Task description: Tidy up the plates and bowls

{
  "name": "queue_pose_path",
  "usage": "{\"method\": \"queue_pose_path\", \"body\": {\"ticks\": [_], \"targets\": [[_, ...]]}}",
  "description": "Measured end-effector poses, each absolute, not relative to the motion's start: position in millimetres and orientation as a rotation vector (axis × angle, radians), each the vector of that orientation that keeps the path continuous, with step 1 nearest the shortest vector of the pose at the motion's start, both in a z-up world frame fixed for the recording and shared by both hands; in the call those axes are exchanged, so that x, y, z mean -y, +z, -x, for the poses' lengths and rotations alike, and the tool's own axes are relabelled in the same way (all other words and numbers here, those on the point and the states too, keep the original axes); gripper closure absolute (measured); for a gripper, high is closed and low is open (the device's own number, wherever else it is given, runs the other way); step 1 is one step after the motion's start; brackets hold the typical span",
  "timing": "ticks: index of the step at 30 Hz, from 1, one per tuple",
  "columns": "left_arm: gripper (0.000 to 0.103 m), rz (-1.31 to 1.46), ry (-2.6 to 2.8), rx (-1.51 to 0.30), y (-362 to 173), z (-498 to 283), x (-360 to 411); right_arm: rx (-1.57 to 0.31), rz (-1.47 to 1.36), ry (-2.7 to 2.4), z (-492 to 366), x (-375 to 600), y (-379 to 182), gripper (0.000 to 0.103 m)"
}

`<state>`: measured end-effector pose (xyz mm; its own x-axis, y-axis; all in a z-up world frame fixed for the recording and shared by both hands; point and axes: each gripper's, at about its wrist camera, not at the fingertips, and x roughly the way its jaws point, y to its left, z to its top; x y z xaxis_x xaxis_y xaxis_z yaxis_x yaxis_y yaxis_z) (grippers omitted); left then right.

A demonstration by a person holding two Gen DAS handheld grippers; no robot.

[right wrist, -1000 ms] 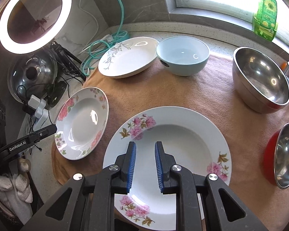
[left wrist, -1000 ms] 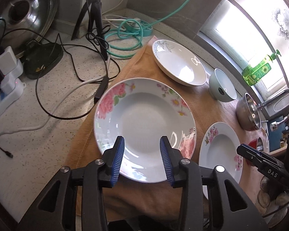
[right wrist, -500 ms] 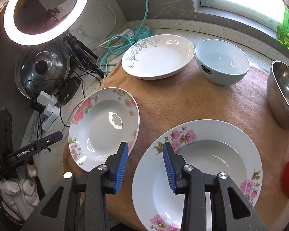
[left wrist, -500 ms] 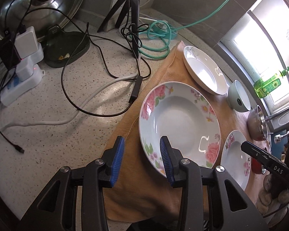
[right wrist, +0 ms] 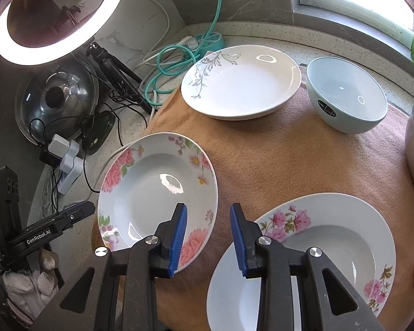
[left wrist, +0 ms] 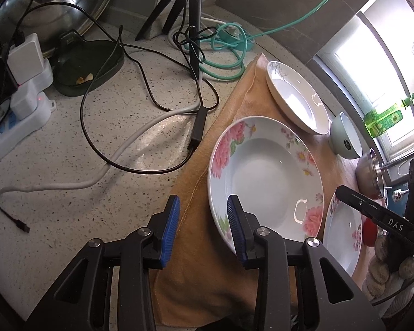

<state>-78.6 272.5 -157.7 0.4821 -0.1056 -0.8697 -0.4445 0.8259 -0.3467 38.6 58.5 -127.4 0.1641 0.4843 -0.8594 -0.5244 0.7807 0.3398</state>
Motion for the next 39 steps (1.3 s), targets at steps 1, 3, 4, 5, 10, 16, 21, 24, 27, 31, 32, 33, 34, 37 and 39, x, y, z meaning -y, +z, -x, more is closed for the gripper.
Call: {"method": "queue_pose_path", "body": {"ticks": [1, 3, 4, 5, 10, 16, 21, 24, 27, 31, 32, 33, 34, 37, 39], "targets": [[0.071, 0.588, 0.218, -1.065, -159, 78, -273, -1.211, 0.036, 0.718, -40, -61, -129, 0.074], [0.075, 0.585, 0.211, -1.071, -160, 76, -272, -1.219, 0.027, 0.716, -42, -63, -132, 0.074], [0.076, 0.585, 0.208, -1.073, -161, 75, -272, -1.223, 0.025, 0.715, -43, -64, -134, 0.075], [0.077, 0.585, 0.206, -1.075, -162, 75, -273, -1.227, 0.022, 0.712, -45, -65, -135, 0.076], [0.08, 0.587, 0.195, -1.085, -166, 71, -273, -1.246, 0.016, 0.707, -50, -68, -143, 0.08], [0.084, 0.583, 0.183, -1.095, -169, 66, -271, -1.262, 0.011, 0.7, -56, -70, -150, 0.082], [0.088, 0.579, 0.179, -1.101, -171, 64, -271, -1.276, 0.006, 0.698, -60, -71, -155, 0.082], [0.088, 0.578, 0.18, -1.102, -172, 62, -271, -1.285, 0.002, 0.699, -61, -72, -158, 0.082], [0.09, 0.574, 0.178, -1.103, -172, 61, -271, -1.292, 0.003, 0.704, -61, -73, -161, 0.084], [0.091, 0.568, 0.174, -1.106, -173, 59, -271, -1.307, -0.01, 0.709, -63, -74, -165, 0.085], [0.091, 0.567, 0.174, -1.106, -173, 59, -271, -1.311, -0.017, 0.71, -63, -73, -166, 0.087], [0.091, 0.566, 0.172, -1.106, -173, 58, -271, -1.315, -0.023, 0.711, -64, -73, -166, 0.088], [0.091, 0.565, 0.17, -1.107, -173, 58, -271, -1.319, -0.027, 0.713, -65, -73, -167, 0.089], [0.092, 0.558, 0.168, -1.107, -173, 57, -271, -1.323, -0.033, 0.721, -65, -74, -167, 0.092], [0.092, 0.554, 0.17, -1.109, -173, 57, -270, -1.324, -0.034, 0.724, -64, -74, -166, 0.093]]}}
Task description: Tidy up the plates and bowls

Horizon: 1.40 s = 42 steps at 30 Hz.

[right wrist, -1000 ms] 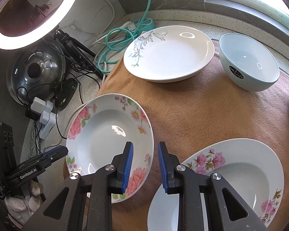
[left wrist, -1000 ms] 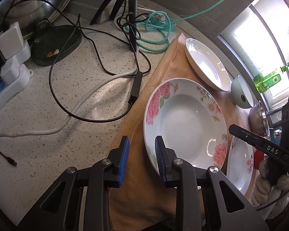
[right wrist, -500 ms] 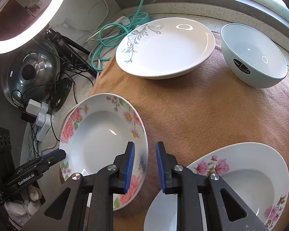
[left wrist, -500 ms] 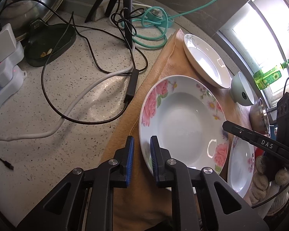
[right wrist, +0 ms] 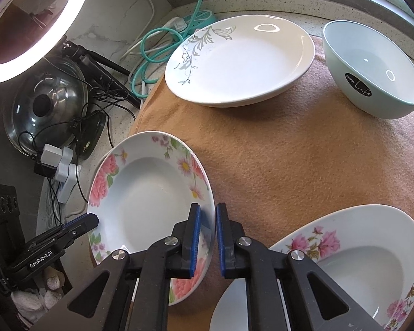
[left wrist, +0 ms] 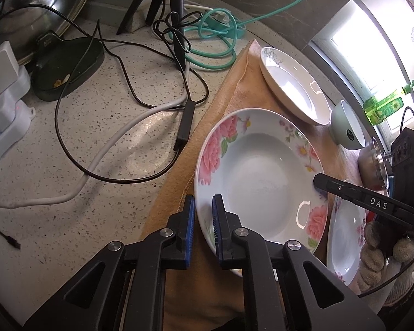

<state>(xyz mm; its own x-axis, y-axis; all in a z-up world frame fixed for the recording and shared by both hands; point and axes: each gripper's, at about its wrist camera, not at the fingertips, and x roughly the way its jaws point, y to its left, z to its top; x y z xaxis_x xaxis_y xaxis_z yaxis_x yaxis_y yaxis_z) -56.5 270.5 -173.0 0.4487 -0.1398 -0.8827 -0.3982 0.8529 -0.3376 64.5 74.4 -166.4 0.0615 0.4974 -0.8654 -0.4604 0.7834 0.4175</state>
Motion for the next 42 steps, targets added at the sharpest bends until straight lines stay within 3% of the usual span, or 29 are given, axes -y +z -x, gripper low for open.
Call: {"method": "queue_pose_path", "body": {"ticks": [42], "targets": [[0.092, 0.608, 0.165, -1.06, -155, 56, -275, -1.29, -0.054, 0.728, -61, -66, -148, 0.093]]}}
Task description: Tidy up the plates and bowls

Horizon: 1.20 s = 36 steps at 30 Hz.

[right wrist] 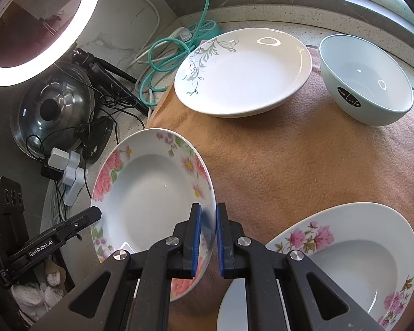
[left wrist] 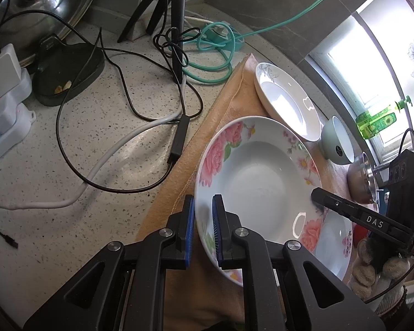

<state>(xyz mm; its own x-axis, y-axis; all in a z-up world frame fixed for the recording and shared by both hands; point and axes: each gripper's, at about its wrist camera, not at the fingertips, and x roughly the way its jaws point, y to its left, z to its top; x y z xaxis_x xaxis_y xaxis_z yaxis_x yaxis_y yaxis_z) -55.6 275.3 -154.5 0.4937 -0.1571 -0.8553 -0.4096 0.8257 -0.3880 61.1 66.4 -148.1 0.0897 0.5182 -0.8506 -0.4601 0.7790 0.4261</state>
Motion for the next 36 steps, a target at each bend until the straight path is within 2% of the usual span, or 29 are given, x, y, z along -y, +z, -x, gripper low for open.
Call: {"method": "queue_pose_path", "body": {"ticks": [36], "targets": [[0.092, 0.449, -0.074, -1.075, -135, 15, -180, -1.225, -0.221, 0.529, -46, 55, -120, 0.093]]}}
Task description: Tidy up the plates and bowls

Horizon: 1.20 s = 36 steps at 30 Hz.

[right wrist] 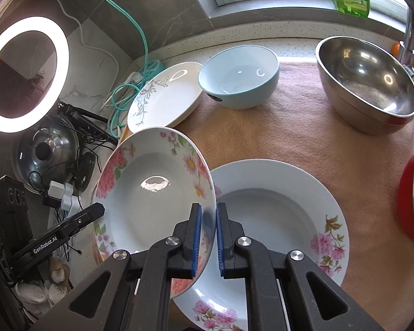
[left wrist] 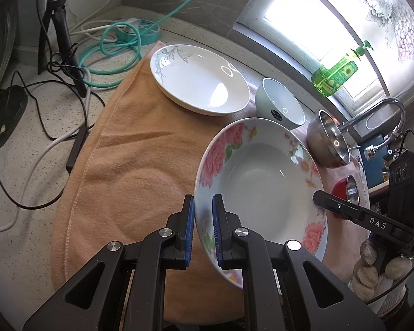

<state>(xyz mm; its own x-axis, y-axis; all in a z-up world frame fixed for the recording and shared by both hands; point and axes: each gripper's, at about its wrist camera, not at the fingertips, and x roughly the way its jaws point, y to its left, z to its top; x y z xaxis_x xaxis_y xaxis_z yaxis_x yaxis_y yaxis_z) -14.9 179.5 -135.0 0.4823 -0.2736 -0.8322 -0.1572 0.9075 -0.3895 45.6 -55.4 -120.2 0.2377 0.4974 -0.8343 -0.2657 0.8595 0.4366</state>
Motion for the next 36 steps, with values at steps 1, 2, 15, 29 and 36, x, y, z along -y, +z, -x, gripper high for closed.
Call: {"method": "queue_pose_path", "body": {"ticks": [1, 2, 15, 29, 36], "targets": [[0.092, 0.445, -0.082, -1.078, -136, 14, -176, -1.225, -0.227, 0.519, -44, 60, -121, 0.093], [0.092, 0.442, -0.091, -1.081, -136, 13, -172, -1.225, -0.232, 0.511, -43, 64, -121, 0.093], [0.092, 0.395, -0.166, -1.105, -138, 6, -138, -1.229, -0.284, 0.43, -28, 107, -128, 0.093], [0.092, 0.368, -0.206, -1.139, -147, 3, -113, -1.249, -0.304, 0.38, -17, 134, -138, 0.093], [0.092, 0.351, -0.221, -1.154, -153, 1, -103, -1.269, -0.313, 0.353, -13, 144, -147, 0.093]]}}
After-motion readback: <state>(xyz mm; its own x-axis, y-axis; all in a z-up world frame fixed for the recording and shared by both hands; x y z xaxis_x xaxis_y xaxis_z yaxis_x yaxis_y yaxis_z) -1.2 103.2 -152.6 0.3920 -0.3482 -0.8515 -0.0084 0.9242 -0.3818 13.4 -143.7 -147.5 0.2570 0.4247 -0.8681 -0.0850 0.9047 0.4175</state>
